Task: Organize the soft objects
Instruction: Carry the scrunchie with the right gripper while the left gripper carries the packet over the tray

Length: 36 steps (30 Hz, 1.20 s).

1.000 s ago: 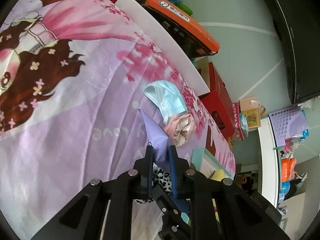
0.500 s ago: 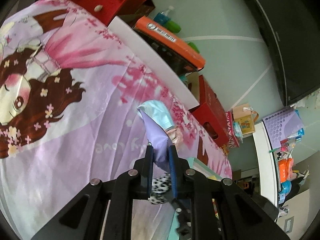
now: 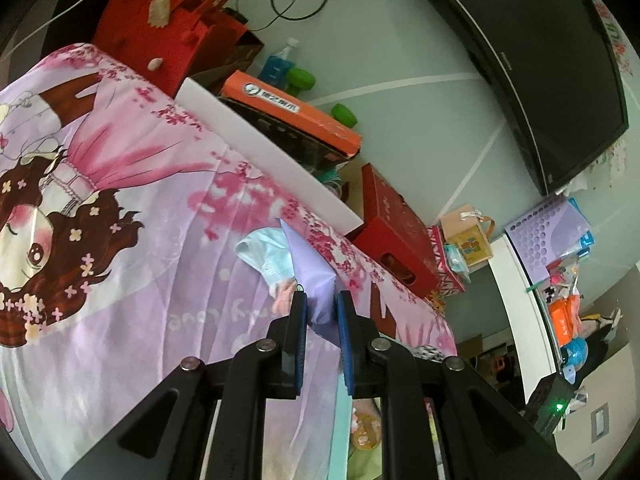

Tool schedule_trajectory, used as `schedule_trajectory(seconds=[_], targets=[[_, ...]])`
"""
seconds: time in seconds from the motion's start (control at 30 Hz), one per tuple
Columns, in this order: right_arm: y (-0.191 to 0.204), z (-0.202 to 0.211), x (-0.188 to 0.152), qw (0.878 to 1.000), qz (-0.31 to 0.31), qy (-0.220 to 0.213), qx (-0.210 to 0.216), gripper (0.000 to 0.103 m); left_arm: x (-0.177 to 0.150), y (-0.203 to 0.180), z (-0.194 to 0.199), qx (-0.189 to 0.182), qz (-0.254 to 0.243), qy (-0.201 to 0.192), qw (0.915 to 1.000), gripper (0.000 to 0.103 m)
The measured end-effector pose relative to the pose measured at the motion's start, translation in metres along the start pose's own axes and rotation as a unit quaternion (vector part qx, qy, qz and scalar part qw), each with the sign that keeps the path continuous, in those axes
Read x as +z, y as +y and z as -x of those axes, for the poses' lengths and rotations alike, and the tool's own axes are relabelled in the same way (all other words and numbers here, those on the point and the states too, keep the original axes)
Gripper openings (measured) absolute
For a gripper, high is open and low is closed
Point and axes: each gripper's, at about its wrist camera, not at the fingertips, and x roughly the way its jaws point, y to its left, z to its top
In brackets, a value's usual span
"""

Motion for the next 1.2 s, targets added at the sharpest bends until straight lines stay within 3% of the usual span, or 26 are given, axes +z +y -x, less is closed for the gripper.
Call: schedule_trajectory(seconds=[0.33, 0.6, 0.97, 1.07, 1.2], targets=[[-0.110, 0.023, 0.003, 0.991, -0.116, -0.021, -0.065, 0.027, -0.019, -0.046, -0.017, -0.027, -0.068, 0.015, 0.9972, 0.015], [-0.174, 0.041, -0.008, 0.977, -0.184, -0.031, -0.101, 0.027, -0.052, -0.094, -0.041, -0.047, -0.142, 0.049, 0.9876, 0.015], [-0.201, 0.046, -0.018, 0.969, -0.216, -0.032, -0.118, 0.027, -0.104, -0.135, -0.076, -0.061, -0.220, 0.111, 0.9672, 0.015], [-0.202, 0.042, -0.019, 0.969, -0.217, -0.025, -0.118, 0.027, -0.106, -0.134, -0.078, -0.067, -0.213, 0.118, 0.9676, 0.015], [-0.201, 0.039, -0.019, 0.968, -0.216, -0.019, -0.122, 0.027, -0.101, -0.123, -0.078, -0.049, -0.192, 0.107, 0.9744, 0.015]])
